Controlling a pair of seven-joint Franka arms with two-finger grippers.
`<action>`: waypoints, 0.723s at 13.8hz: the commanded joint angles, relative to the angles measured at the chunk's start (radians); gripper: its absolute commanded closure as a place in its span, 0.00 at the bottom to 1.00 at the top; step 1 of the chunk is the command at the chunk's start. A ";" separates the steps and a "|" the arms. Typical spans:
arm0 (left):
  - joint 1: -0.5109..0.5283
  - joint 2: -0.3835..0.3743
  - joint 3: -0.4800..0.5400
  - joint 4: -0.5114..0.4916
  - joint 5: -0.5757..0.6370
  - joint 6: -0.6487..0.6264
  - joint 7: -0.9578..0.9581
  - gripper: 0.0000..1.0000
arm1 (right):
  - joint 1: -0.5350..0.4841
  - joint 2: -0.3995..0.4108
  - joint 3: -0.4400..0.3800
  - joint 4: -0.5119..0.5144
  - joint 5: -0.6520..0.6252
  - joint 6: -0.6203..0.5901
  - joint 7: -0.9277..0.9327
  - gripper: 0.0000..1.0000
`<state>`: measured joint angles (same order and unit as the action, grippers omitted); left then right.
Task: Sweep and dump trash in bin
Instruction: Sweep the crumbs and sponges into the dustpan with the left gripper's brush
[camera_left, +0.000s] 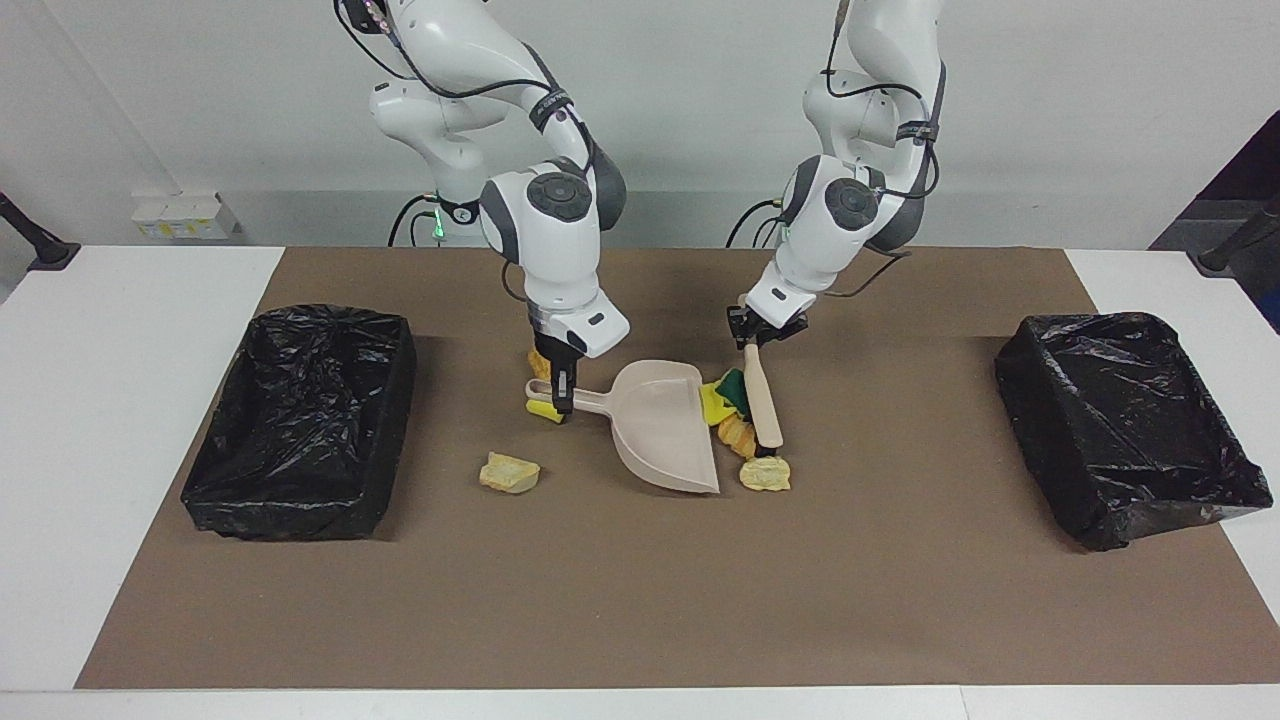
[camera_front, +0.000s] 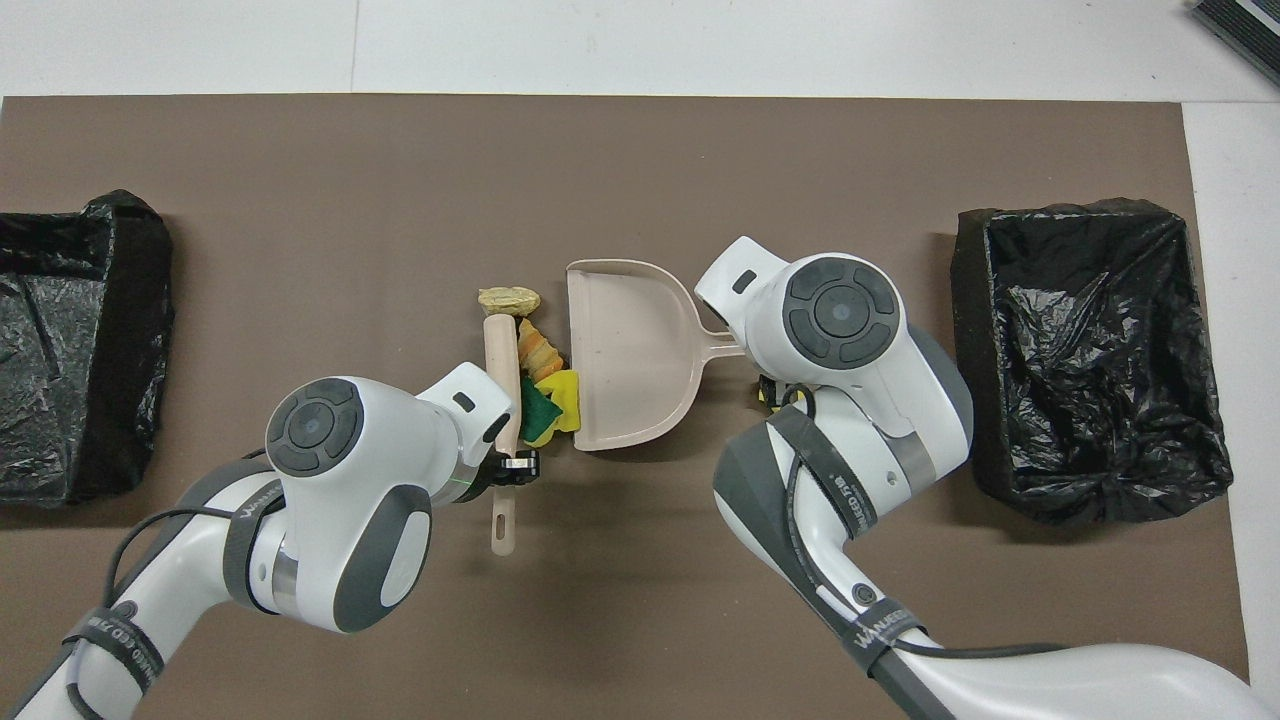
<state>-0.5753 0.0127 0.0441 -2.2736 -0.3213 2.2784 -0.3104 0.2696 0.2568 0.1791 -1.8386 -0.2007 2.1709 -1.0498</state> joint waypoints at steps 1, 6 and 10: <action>-0.066 0.033 0.011 0.077 -0.057 -0.011 -0.009 1.00 | -0.004 -0.002 0.007 -0.004 -0.002 0.033 0.020 1.00; -0.101 0.026 -0.003 0.160 -0.073 -0.014 -0.091 1.00 | -0.004 -0.002 0.007 -0.004 -0.002 0.033 0.019 1.00; -0.051 0.009 0.011 0.190 -0.047 -0.074 -0.118 1.00 | -0.007 -0.002 0.007 -0.007 -0.002 0.032 0.017 1.00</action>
<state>-0.6599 0.0335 0.0427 -2.1013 -0.3782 2.2580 -0.4156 0.2695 0.2574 0.1794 -1.8386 -0.2006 2.1797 -1.0487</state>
